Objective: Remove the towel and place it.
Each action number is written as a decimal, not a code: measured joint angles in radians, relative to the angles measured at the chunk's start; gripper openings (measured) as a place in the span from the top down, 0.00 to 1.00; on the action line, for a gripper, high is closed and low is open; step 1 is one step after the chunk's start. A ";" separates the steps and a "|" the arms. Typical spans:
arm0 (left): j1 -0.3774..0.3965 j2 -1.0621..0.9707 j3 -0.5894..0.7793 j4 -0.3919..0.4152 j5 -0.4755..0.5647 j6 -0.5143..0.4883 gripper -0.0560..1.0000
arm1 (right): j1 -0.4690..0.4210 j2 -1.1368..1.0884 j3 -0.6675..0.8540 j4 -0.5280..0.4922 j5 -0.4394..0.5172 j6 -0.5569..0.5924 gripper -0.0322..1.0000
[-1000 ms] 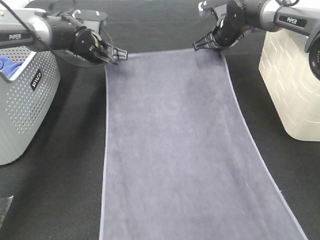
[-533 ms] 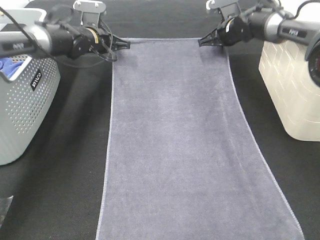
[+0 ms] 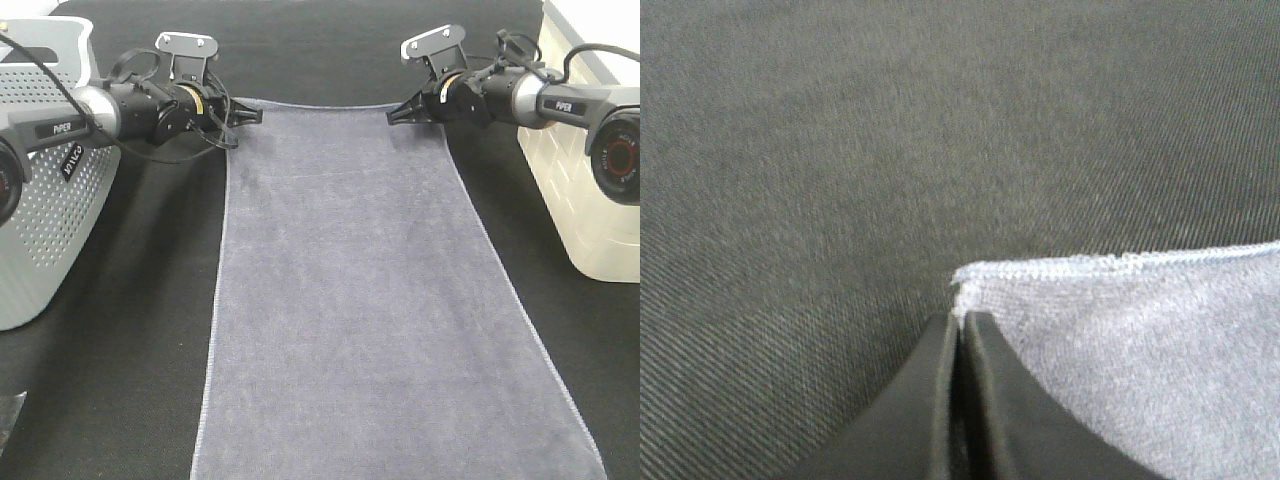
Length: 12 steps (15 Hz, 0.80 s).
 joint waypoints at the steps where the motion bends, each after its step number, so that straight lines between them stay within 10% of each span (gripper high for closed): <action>1: 0.000 0.000 0.000 0.000 0.007 0.000 0.71 | 0.000 0.000 0.002 -0.001 -0.003 0.000 0.88; 7: 0.000 -0.002 0.000 -0.001 -0.068 0.000 0.27 | 0.000 0.000 0.002 0.000 0.007 0.000 0.25; 12: 0.000 -0.040 -0.009 -0.018 -0.067 -0.003 0.25 | 0.000 -0.065 0.004 0.007 0.092 0.001 0.17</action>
